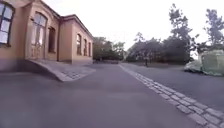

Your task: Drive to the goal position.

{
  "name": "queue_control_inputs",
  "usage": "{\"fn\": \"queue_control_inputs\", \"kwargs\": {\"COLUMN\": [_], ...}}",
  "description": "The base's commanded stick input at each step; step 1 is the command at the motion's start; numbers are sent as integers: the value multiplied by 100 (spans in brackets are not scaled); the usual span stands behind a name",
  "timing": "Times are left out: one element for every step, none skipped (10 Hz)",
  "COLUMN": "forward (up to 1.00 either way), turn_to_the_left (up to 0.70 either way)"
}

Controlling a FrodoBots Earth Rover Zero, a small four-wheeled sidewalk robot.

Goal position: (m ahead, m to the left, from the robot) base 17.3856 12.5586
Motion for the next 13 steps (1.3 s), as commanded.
{"fn": "queue_control_inputs", "kwargs": {"forward": [50, 50, 50, 50, 50, 50, 50, 50, 50, 50, 50, 50, 50], "turn_to_the_left": [0, 0, 0, 0, 0, 0, 0, 0, 0, 0, 0, 0, 0]}}
